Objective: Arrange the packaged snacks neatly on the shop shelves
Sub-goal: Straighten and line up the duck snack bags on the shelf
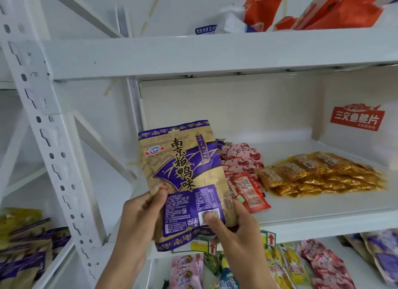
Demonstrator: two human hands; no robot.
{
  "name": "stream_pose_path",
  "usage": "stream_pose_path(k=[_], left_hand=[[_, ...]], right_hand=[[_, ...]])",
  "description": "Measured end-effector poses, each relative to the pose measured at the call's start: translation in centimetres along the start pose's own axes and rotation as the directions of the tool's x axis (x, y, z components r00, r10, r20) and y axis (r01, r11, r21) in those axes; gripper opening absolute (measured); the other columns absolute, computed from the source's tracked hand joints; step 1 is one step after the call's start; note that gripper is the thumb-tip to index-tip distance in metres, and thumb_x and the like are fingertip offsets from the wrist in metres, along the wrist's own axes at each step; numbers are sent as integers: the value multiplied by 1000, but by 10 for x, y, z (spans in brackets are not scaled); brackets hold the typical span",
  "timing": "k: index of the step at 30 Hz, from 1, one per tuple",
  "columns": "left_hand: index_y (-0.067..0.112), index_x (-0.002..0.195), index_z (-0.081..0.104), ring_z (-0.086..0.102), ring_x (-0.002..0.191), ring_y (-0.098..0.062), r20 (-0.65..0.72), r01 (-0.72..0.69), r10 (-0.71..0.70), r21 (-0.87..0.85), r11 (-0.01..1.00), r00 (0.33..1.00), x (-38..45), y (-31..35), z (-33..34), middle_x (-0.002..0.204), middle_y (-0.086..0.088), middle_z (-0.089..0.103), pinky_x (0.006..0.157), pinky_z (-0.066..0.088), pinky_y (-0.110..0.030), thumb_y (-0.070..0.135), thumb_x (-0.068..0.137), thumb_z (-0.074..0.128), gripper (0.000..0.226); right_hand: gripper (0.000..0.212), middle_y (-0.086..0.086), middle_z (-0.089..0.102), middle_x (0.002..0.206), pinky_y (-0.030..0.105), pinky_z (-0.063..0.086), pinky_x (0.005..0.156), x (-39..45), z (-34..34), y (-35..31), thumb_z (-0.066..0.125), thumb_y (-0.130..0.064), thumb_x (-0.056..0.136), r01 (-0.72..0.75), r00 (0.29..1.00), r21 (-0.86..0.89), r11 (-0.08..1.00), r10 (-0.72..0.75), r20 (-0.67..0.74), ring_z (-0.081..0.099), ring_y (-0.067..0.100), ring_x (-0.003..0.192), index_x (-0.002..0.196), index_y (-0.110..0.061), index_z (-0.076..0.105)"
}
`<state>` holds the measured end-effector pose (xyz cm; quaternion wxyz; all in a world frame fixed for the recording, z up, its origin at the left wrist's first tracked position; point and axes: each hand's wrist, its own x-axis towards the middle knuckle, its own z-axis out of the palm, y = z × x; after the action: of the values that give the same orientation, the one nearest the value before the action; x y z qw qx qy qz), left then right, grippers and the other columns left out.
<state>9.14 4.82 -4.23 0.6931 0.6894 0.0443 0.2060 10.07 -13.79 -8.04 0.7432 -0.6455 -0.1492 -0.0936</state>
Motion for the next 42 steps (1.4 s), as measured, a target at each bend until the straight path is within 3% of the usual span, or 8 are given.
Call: stream_pose_path(k=[12,16,19,22,26,31,37,42], left_hand=[[21,106,69,74,95,-20,-133,-101,106,41,994,985,3,4,6,89,12,77,74,53,-28,25,96,71,11],[18,112,65,71,79,3,-28,-130,132,56,990,991,4,11,25,100,10,77,65,49,-10,34,101,63,20],[8,134,59,72,64,4,207,70,-41,-133,989,977,19,15,18,131,-12,68,66,55,-12,78,80,68,89],[23,120,73,77,101,-22,188,74,-93,102,992,978,23,3,11,109,-2,80,98,59,-47,41,96,71,29],[25,122,56,64,90,3,-9,-123,147,495,860,989,36,-11,-6,103,14,71,79,53,-22,26,94,75,34],[32,146,37,60,107,-17,-129,-216,378,637,740,917,41,-20,-1,122,13,34,81,49,-37,40,85,78,73],[53,149,35,36,140,-10,162,-381,411,755,534,897,32,-29,-3,161,26,23,108,41,-45,81,69,61,88],[73,137,-1,7,155,-11,259,-267,80,854,446,963,47,-31,-1,164,27,-23,125,25,-41,106,53,34,96]], right_hand=[[36,-19,76,96,24,60,58,-2,-7,2,80,-50,78,148,962,-219,964,-191,-193,75,14,83,106,-38,62],[38,-23,66,115,8,53,65,-2,7,2,77,-54,89,538,748,-633,556,-661,55,67,-3,89,124,-41,69],[53,-6,56,139,30,50,79,-8,30,-2,47,-71,98,607,740,-706,365,-583,336,55,14,109,134,-39,67],[45,-4,48,148,37,44,86,-5,37,6,37,-61,102,618,755,-741,261,-458,469,52,19,115,135,-43,62],[40,-3,48,150,36,53,86,13,39,24,39,-54,105,631,758,-752,192,-362,543,52,19,118,135,-41,60],[47,-10,47,151,36,50,95,33,39,1,30,-51,105,581,787,-616,532,-171,593,49,14,126,114,-26,68],[28,1,71,71,22,44,48,136,-1,-46,50,-24,105,354,935,-672,650,-259,242,54,6,48,87,-20,71],[29,3,72,111,33,51,72,290,-26,-24,43,-32,106,110,992,-954,278,-83,90,66,21,91,120,-19,66]])
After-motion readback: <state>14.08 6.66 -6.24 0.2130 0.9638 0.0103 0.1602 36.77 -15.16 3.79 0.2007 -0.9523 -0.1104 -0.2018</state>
